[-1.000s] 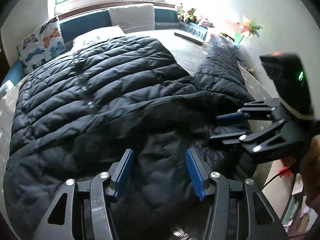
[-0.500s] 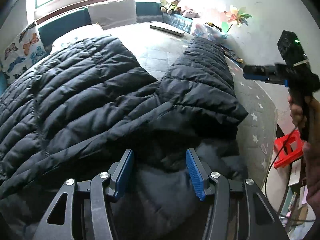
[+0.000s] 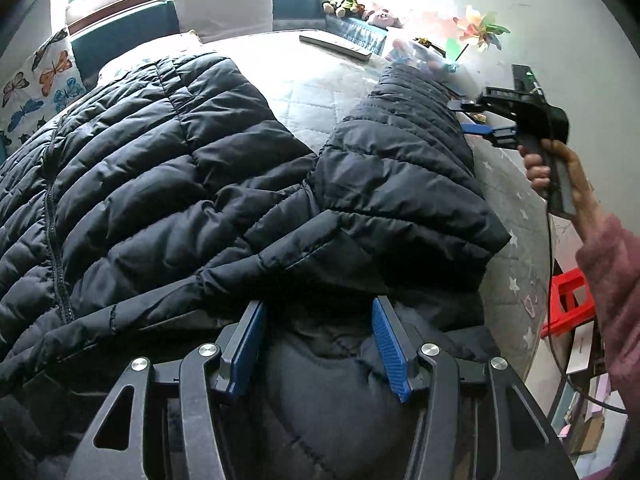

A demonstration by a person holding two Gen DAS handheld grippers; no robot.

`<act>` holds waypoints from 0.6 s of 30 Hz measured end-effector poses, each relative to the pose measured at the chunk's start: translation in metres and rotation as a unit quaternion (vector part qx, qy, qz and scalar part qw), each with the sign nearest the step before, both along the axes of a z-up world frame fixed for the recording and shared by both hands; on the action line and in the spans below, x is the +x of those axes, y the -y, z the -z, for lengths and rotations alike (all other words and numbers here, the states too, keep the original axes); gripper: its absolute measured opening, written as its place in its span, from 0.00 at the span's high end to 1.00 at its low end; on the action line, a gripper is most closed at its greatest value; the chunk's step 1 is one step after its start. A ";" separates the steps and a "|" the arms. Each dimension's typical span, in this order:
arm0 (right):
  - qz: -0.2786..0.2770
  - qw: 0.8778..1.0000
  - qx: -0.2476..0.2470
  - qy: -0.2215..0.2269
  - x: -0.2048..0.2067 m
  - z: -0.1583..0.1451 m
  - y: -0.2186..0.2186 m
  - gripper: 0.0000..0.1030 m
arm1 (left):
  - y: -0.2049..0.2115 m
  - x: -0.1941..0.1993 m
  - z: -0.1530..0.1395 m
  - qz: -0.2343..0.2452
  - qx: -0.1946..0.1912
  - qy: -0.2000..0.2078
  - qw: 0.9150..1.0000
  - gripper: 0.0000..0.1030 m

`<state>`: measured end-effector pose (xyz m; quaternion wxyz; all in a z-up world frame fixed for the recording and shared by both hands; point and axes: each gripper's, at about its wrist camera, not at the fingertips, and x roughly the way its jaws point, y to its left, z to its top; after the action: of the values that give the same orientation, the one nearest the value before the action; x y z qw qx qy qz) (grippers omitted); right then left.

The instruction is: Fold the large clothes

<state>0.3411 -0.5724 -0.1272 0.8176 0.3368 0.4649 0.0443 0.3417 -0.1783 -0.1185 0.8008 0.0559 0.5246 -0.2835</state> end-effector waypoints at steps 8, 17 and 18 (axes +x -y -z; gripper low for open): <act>0.019 0.998 0.051 0.035 0.021 0.009 0.003 0.67 | 0.001 0.001 0.004 0.000 -0.002 -0.003 1.000 0.45; -0.008 0.993 0.028 0.111 0.008 -0.061 -0.015 0.89 | 0.000 0.004 0.005 -0.006 -0.007 -0.006 1.000 0.44; -0.017 0.991 0.014 0.130 0.003 -0.083 -0.023 0.89 | 0.000 0.003 0.005 -0.005 -0.005 -0.006 1.000 0.43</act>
<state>0.3443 -0.5493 -0.0445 0.8652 0.3321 0.3598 0.1081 0.3449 -0.1780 -0.1231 0.7996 0.0475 0.5278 -0.2824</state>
